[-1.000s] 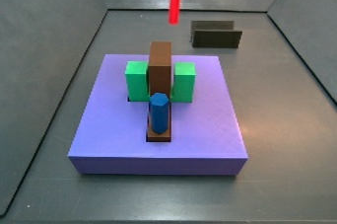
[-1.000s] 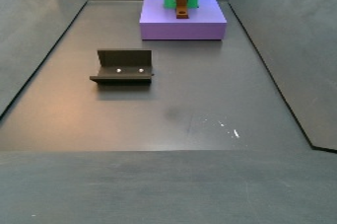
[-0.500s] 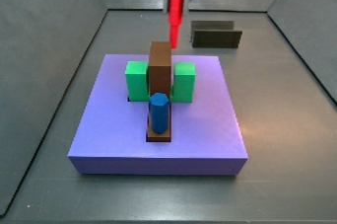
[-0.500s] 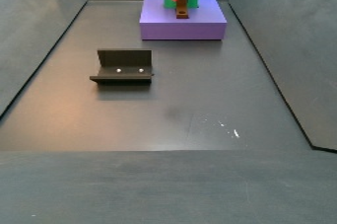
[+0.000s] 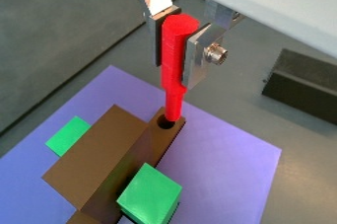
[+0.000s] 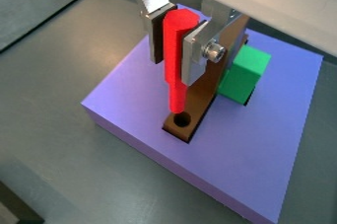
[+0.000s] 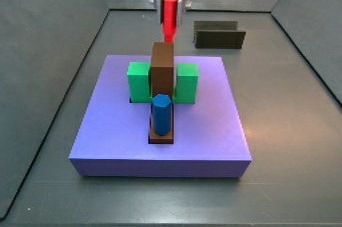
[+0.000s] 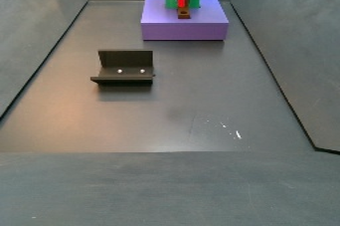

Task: Pick up the red object. Move up. Place the red object on the fixture. Regrasp the red object. Move to above the board. Insert the red object.
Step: Insert the red object.

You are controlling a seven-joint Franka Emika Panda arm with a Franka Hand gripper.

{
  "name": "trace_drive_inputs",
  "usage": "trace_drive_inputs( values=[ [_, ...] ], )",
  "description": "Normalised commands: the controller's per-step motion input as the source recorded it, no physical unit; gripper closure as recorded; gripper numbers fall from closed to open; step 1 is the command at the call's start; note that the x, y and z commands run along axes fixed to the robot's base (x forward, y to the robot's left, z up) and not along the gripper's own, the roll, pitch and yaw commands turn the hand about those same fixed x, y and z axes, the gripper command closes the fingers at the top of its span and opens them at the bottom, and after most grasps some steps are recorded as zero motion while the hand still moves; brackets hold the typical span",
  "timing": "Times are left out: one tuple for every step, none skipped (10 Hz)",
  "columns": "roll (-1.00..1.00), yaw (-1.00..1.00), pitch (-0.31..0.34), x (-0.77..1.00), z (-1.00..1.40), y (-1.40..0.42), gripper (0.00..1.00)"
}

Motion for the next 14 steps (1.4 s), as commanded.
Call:
trace_drive_inputs(
  values=[
    [-0.1,0.0,-0.136,-0.01,-0.2,0.01,1.0],
    [-0.04,0.0,-0.106,0.0,-0.17,0.01,1.0],
    [-0.05,0.0,-0.074,0.0,-0.21,0.01,1.0],
    [-0.05,0.0,-0.064,0.0,-0.21,0.02,1.0],
    [-0.02,0.0,-0.063,0.0,-0.2,0.01,1.0],
    [-0.01,-0.02,-0.054,-0.08,-0.17,0.04,1.0],
    [-0.01,-0.09,-0.05,-0.2,-0.08,0.07,1.0],
    [0.0,-0.07,-0.046,-0.19,-0.05,0.03,1.0],
    [0.0,-0.07,-0.024,-0.12,-0.04,0.0,1.0],
    [0.0,-0.06,-0.017,-0.09,-0.04,0.0,1.0],
    [-0.01,-0.04,-0.029,-0.07,-0.06,0.0,1.0],
    [-0.01,0.0,-0.006,0.0,-0.11,0.0,1.0],
    [0.0,0.0,-0.011,0.09,-0.24,0.0,1.0],
    [0.01,0.0,0.0,0.19,-0.31,0.0,1.0]
  ],
)
